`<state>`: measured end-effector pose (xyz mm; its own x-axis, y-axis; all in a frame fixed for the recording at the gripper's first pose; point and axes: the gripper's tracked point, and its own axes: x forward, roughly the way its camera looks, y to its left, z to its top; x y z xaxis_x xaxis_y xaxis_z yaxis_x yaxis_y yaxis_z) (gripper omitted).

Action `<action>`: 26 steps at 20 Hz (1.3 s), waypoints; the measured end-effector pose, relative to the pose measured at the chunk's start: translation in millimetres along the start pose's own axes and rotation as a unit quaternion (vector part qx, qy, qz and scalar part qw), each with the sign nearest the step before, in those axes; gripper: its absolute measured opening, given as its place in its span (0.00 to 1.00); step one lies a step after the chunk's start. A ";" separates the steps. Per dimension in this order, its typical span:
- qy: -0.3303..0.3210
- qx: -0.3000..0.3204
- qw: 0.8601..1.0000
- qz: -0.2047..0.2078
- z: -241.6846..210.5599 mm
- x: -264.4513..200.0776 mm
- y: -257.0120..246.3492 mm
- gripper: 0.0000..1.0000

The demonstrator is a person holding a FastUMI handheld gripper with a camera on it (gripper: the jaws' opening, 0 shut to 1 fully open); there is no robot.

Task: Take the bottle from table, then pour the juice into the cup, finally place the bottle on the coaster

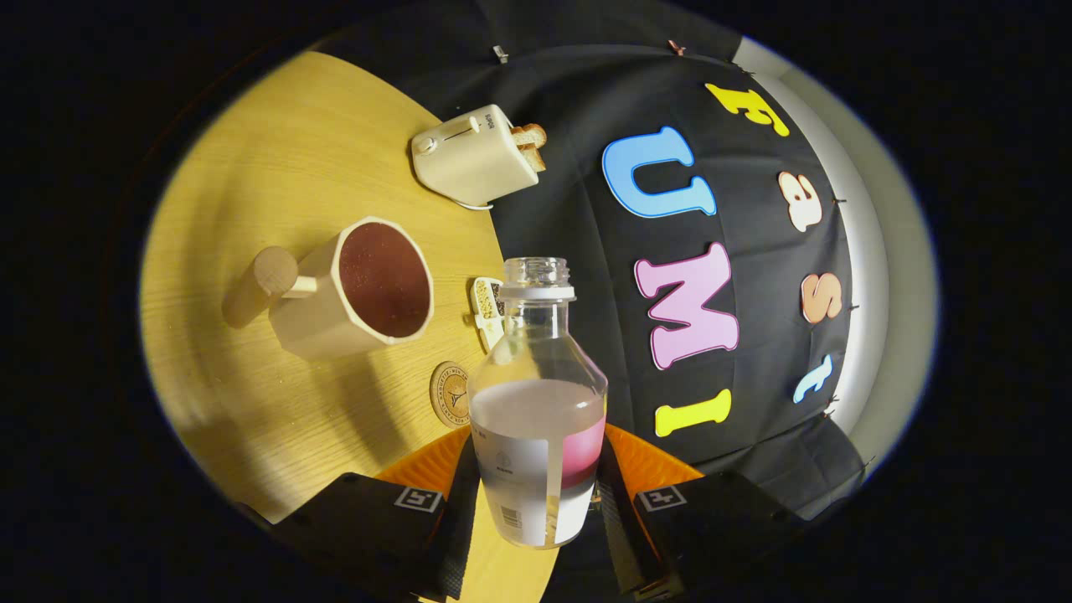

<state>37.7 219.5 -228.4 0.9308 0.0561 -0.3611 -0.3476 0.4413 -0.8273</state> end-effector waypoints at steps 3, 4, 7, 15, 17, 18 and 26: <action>-0.001 -0.027 1.000 0.000 0.3 3.6 4.3 0.69; 0.001 -0.035 0.999 0.000 -0.3 5.8 5.2 0.69; 0.001 -0.055 0.998 -0.005 0.5 8.9 3.4 0.69; -0.021 -0.138 0.990 -0.017 5.7 12.2 5.9 0.69; -0.023 -0.150 0.988 -0.018 4.5 13.7 6.4 0.69; -0.021 -0.152 0.988 -0.019 3.5 15.7 5.0 0.69; -0.030 -0.202 0.979 -0.020 5.8 20.4 4.4 0.69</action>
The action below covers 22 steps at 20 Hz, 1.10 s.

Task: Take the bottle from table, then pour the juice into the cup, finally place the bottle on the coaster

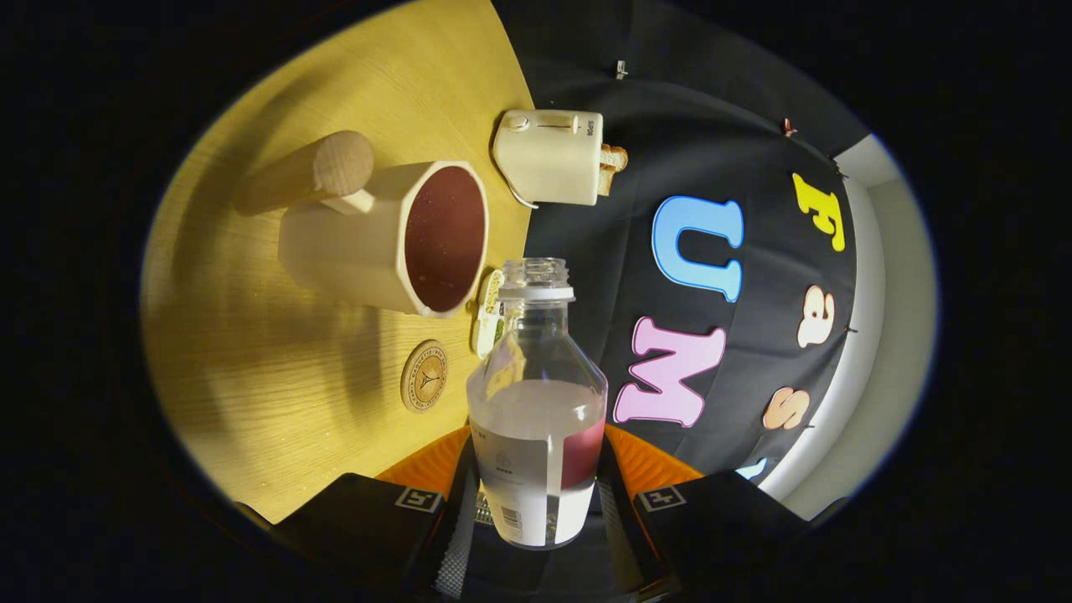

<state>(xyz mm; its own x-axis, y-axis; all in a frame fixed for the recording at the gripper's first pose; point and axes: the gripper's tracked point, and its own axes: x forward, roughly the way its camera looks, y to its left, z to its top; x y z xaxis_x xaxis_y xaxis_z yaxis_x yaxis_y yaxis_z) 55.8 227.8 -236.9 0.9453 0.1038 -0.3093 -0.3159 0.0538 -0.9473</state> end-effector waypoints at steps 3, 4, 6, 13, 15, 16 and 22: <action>0.002 -0.008 1.000 0.001 -2.2 0.9 2.1 0.69; 0.004 -0.008 1.000 0.002 -3.7 1.2 3.0 0.69; 0.007 -0.011 1.000 0.002 -5.6 2.0 3.1 0.69; 0.000 -0.032 0.999 0.004 -5.1 0.5 5.6 0.69; -0.003 -0.040 0.999 0.002 -2.7 0.2 4.0 0.69; -0.004 -0.042 0.999 0.003 -3.4 1.0 3.7 0.69; -0.006 -0.050 0.999 0.003 -1.2 3.4 3.8 0.69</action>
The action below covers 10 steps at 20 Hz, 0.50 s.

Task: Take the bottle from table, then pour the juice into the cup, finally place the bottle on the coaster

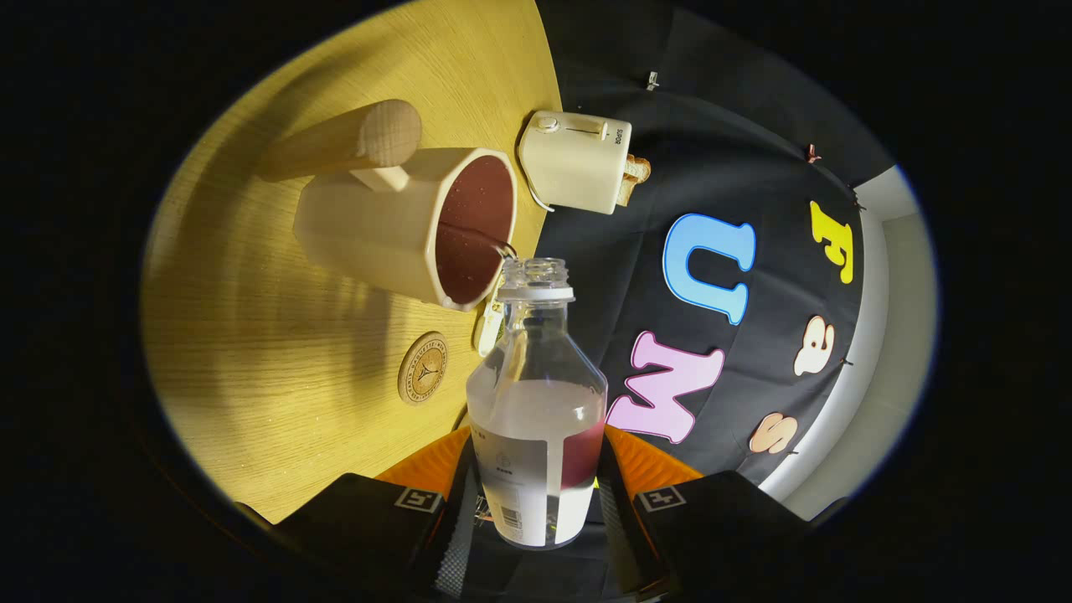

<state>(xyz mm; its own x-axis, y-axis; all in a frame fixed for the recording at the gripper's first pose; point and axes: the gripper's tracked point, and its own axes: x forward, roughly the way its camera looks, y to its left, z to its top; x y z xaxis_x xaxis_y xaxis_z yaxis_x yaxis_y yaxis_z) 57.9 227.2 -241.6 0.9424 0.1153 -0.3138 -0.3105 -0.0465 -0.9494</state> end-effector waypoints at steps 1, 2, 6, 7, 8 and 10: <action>0.000 -0.002 1.000 -0.001 0.1 -1.2 -0.5 0.69; 0.000 -0.002 1.000 0.000 0.2 -0.5 -0.3 0.69; -0.004 -0.008 1.000 -0.001 1.8 1.9 -1.7 0.69; -0.006 -0.012 1.000 -0.003 1.9 1.0 -3.5 0.69; -0.009 -0.015 1.000 -0.006 3.5 2.0 -3.8 0.69; -0.013 -0.020 1.000 -0.008 4.5 3.4 -5.1 0.69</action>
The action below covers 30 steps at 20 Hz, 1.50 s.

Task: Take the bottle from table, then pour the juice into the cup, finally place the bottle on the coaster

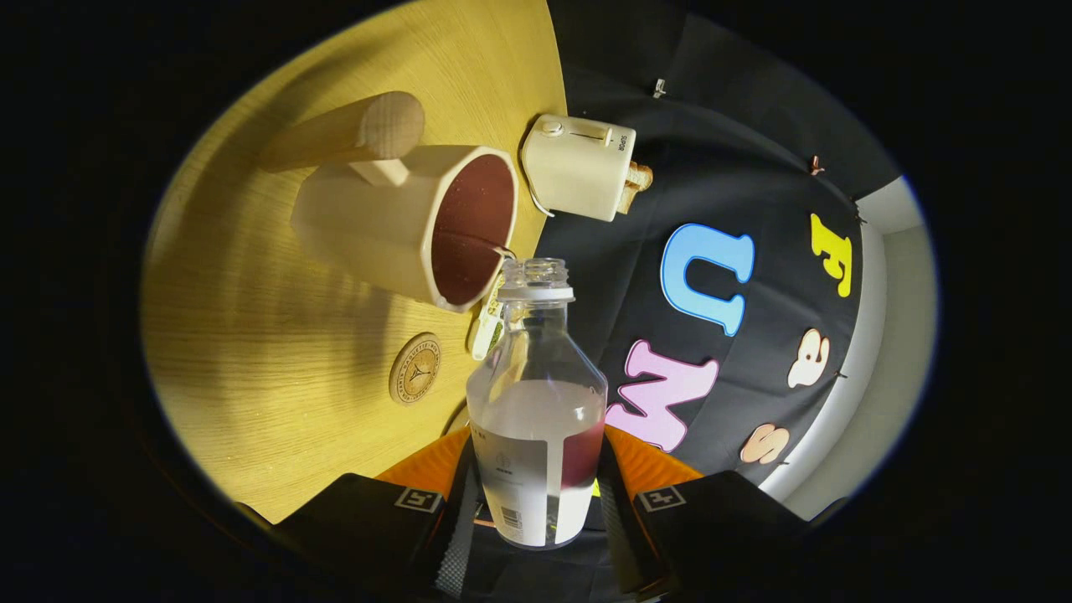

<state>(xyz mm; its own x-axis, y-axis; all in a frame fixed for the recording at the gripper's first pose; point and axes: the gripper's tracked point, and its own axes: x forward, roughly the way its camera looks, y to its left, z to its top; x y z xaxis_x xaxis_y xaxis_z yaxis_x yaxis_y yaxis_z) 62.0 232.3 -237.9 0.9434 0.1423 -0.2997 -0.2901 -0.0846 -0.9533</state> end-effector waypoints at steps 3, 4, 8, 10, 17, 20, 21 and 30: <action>-0.002 -0.006 1.000 -0.001 0.2 0.1 -2.2 0.69; -0.002 -0.006 1.000 -0.001 0.4 0.6 -1.5 0.69; -0.007 -0.017 1.000 -0.002 2.2 0.5 -3.7 0.69; -0.008 -0.021 1.000 -0.003 2.2 0.5 -4.8 0.69; -0.013 -0.042 0.999 -0.006 2.8 1.7 -9.6 0.69; -0.018 -0.051 0.998 -0.009 4.0 2.4 -11.2 0.69; -0.019 -0.054 0.998 -0.010 4.7 2.3 -11.3 0.69; -0.040 -0.086 0.995 -0.023 12.3 3.2 -16.6 0.69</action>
<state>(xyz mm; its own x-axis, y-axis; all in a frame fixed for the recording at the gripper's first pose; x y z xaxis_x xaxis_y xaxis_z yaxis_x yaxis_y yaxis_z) 67.9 246.3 -223.5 0.9375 0.2269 -0.2637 -0.2078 -0.2428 -0.9476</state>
